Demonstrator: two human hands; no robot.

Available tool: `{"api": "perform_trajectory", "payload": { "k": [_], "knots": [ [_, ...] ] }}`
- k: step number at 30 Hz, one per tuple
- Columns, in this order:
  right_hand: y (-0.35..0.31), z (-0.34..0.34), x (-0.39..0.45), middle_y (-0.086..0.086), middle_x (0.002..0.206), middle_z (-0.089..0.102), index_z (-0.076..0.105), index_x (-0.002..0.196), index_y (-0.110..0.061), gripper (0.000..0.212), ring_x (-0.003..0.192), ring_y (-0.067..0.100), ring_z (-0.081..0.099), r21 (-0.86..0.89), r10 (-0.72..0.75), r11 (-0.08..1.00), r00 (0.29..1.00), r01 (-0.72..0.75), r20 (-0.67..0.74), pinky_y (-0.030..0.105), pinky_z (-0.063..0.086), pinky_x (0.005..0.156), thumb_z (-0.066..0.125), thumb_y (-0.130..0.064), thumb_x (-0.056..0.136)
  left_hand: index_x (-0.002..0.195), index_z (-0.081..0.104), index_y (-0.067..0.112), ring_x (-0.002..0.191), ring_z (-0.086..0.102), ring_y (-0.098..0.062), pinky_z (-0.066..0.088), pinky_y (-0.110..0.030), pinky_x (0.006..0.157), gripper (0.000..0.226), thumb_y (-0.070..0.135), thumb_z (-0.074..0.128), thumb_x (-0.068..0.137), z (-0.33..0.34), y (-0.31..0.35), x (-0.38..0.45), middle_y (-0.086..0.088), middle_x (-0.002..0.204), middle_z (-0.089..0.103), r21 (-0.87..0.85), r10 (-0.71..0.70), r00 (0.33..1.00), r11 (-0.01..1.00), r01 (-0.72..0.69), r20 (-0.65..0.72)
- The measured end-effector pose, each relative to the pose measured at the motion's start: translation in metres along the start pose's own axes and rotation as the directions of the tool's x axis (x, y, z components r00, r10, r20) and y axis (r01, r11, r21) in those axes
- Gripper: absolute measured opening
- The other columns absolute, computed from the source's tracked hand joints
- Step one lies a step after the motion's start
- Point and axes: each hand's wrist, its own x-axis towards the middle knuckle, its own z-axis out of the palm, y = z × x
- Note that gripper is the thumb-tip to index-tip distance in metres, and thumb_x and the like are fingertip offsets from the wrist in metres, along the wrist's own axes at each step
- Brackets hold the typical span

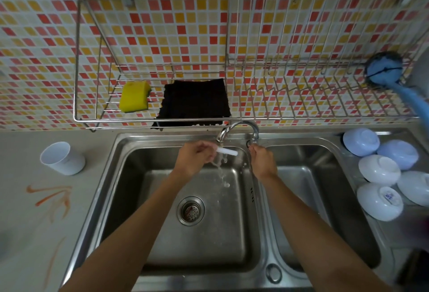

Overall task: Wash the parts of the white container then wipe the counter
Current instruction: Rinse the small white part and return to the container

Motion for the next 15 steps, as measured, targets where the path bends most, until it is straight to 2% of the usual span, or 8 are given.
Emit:
{"api": "perform_trajectory", "payload": {
  "k": [5,8,12,15],
  "knots": [
    [0.0,0.004,-0.002,0.016,0.098,0.069,0.064,0.115,-0.007,0.026,0.084,0.028,0.066,0.01,-0.006,1.0,0.999,0.006,-0.043,0.026,0.048,0.071,0.042,-0.014,0.102,0.098,0.072,0.011,0.08,0.07,-0.017,0.057,-0.027,0.079,0.012,0.018,0.068,0.089,-0.021,-0.005,0.001,-0.004,0.086,0.074,0.01,-0.015,0.997,1.0,0.016,-0.077],
    [-0.001,0.001,-0.004,0.017,0.102,0.07,0.062,0.121,-0.008,0.028,0.088,0.03,0.066,0.033,0.037,0.999,0.996,-0.034,-0.084,0.033,0.053,0.078,0.043,-0.011,0.101,0.096,0.072,0.01,0.078,0.069,-0.017,0.057,-0.027,0.078,0.009,0.015,0.067,0.089,-0.019,0.0,-0.001,-0.007,0.086,0.074,-0.023,-0.022,0.997,1.0,0.02,-0.077],
    [0.001,-0.007,-0.006,0.02,0.105,0.069,0.063,0.12,-0.006,0.029,0.095,0.034,0.064,0.066,0.076,0.995,0.99,-0.069,-0.115,0.031,0.048,0.081,0.044,-0.006,0.099,0.094,0.071,0.012,0.083,0.069,-0.025,0.056,-0.036,0.084,0.007,0.012,0.065,0.09,-0.012,0.003,-0.005,-0.012,0.089,0.073,0.022,0.017,0.999,1.0,-0.016,-0.045],
    [-0.001,-0.006,-0.006,0.019,0.101,0.069,0.064,0.116,-0.004,0.027,0.083,0.025,0.061,0.103,0.106,0.99,0.984,-0.092,-0.141,0.022,0.041,0.072,0.043,-0.008,0.1,0.094,0.071,0.017,0.088,0.069,-0.03,0.056,-0.041,0.085,0.006,0.017,0.067,0.09,-0.017,0.0,-0.004,-0.009,0.087,0.073,0.079,0.035,0.999,0.996,-0.032,-0.037]
  ]
}}
